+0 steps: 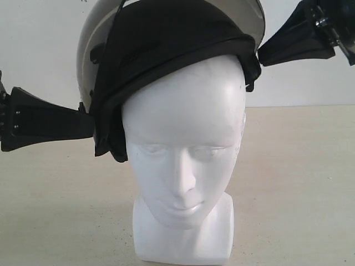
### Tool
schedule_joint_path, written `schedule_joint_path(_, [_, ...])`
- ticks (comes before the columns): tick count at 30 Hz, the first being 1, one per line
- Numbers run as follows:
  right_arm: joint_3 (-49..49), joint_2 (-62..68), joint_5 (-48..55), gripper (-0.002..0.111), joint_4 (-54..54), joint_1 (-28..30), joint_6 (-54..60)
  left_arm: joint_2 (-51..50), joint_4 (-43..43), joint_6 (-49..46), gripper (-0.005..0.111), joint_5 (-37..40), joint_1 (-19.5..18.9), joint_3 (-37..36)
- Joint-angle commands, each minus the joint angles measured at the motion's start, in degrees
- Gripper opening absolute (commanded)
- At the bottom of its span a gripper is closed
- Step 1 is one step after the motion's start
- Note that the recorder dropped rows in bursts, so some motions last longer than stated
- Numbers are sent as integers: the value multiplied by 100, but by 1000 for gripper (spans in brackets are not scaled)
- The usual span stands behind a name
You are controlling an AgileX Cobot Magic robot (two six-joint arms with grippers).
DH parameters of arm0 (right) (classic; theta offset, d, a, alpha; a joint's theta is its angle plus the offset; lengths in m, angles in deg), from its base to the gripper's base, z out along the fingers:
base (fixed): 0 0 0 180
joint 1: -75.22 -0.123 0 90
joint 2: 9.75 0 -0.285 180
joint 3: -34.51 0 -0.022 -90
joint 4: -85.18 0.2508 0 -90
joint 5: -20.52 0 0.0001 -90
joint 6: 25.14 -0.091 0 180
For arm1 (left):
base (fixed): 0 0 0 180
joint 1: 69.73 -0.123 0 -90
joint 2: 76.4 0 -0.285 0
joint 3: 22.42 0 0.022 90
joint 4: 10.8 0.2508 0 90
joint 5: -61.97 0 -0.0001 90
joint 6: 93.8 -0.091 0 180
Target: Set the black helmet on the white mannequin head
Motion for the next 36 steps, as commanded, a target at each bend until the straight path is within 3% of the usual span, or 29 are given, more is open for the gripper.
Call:
schedule_joint_path(1, [-13,-142,143,0,-97,-116,-132,128,-187,24,4,-4,-4,-13])
schedule_joint_path(25, [-13,-519,143,0,-754,-116,-557,792,-187,621,4,-4,-4,-34])
schedule_joint_path(32, [-13,-519,143,0,-873,-116,-624,1199,-187,537,4,-4,-31,-750])
schedule_joint_path(36, [-13,-519,143,0,-1063,-116,-739,1563,-187,509,4,-4,-351,-939])
